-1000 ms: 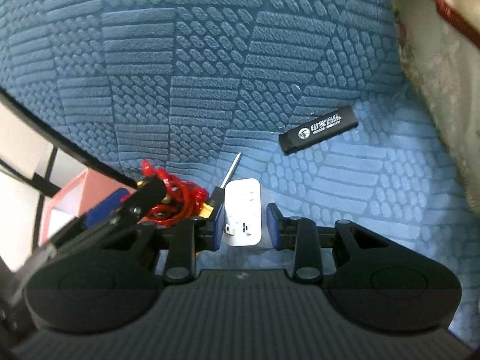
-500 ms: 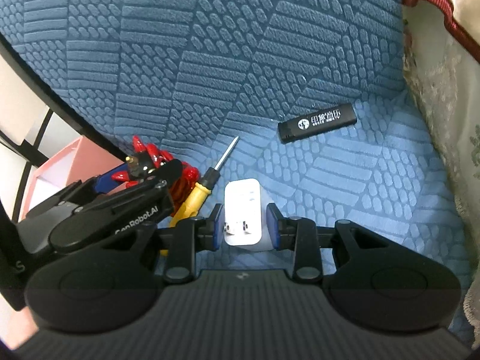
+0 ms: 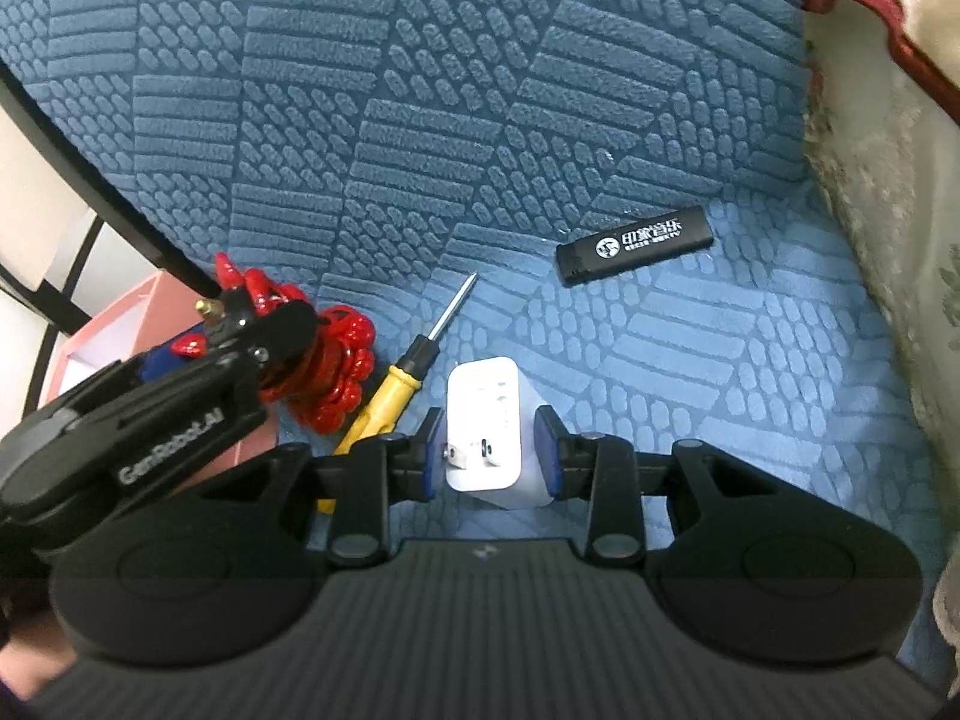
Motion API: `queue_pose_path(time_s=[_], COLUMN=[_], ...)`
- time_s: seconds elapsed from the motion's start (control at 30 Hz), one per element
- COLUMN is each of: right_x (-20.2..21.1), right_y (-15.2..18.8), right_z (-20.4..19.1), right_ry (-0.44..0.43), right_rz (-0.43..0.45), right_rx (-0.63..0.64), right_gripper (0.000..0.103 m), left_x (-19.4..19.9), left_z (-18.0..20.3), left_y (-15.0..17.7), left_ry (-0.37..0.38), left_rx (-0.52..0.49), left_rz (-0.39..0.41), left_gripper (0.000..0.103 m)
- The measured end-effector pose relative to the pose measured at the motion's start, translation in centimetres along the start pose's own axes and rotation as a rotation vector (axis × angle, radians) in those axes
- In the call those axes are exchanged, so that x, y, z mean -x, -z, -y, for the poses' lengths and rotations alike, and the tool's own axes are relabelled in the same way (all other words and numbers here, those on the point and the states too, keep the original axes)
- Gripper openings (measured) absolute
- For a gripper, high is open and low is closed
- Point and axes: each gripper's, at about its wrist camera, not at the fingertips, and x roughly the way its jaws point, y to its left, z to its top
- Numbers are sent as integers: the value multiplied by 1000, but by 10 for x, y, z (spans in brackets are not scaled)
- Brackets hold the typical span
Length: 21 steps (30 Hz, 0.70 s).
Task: Organize rigid objects
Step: 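Close left gripper on red lion figurine while right gripper closes on white charger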
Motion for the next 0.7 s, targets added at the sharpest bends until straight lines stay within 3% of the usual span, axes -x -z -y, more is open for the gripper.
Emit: queue_pose_path(time_s=[0.43,0.7], right_x=[41,70], right_y=[37,72], right_z=[-1,3], right_ry=[74,87], right_rz=[51,71], right_rx=[7,-1], right_gripper=[35,34], left_x=[50,78], left_z=[22,32], left_y=[31,62], left_ry=[79,107], left_rx=[-38,-4], left_rz=[-13,-51], left_gripper=[61,61])
